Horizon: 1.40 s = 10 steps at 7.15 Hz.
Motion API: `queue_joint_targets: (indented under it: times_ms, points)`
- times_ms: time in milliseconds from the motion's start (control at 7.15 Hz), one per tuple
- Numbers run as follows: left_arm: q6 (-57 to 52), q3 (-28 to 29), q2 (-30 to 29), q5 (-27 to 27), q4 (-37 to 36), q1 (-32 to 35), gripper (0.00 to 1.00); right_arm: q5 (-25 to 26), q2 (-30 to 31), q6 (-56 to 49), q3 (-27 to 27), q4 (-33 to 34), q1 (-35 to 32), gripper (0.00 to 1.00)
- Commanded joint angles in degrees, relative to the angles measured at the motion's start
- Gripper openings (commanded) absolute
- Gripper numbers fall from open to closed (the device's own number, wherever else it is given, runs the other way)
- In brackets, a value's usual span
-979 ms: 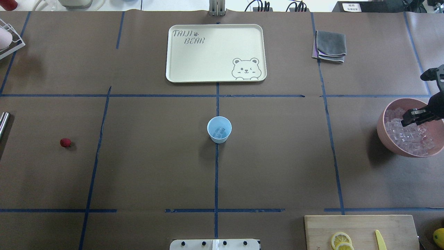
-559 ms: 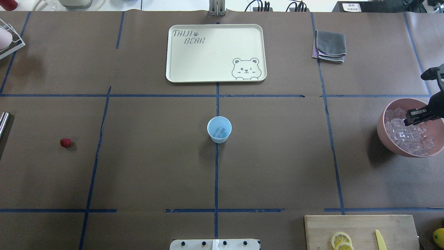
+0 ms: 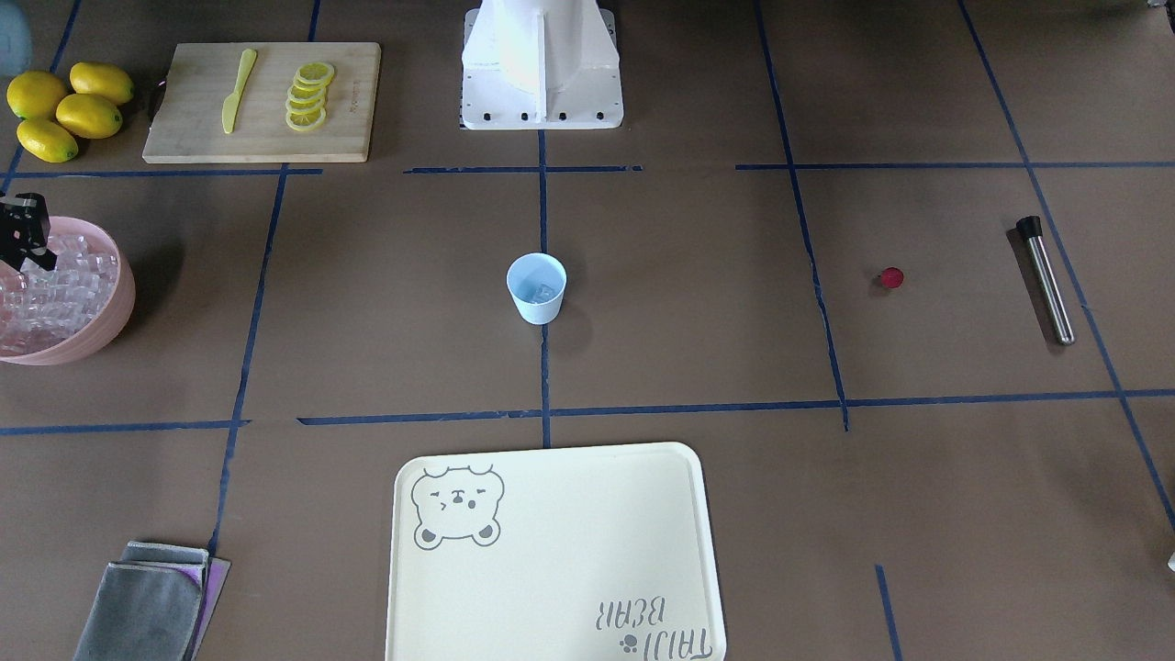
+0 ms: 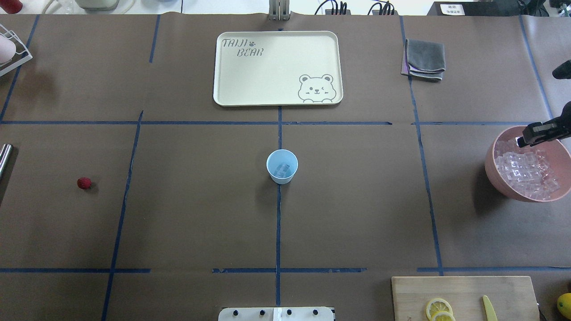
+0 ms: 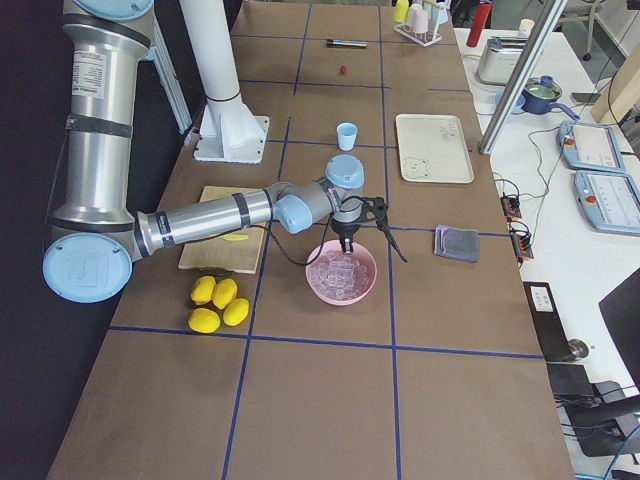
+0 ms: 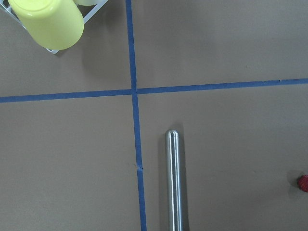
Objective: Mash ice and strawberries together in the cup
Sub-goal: 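Carry the ice cube with the right gripper over the light-blue cup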
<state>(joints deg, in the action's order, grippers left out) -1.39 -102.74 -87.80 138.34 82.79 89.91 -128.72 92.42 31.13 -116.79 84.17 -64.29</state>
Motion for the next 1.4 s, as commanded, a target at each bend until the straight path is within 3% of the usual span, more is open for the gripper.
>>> queue_joint_targets:
  times_ms: [0,280,699,979,1258]
  points:
    - [0.07,0.09,0.00,0.00,-0.09,0.00,1.00,2.84,-15.61,4.34,-3.45,18.06,5.80,0.00]
    - [0.07,0.17,0.09,0.00,-0.17,0.00,1.00,8.65,-29.60,19.34,0.57,23.14,17.32,0.00]
    - [0.07,0.35,0.09,0.00,-0.17,0.00,1.00,15.67,-46.57,32.82,14.51,22.54,28.31,0.00]
    - [0.07,0.61,0.09,0.00,-0.17,0.00,1.00,17.80,-52.76,35.83,23.75,20.88,31.85,0.00]
    - [0.07,0.70,0.09,0.00,-0.17,0.00,1.00,18.16,-54.53,37.60,27.83,17.17,32.47,0.00]
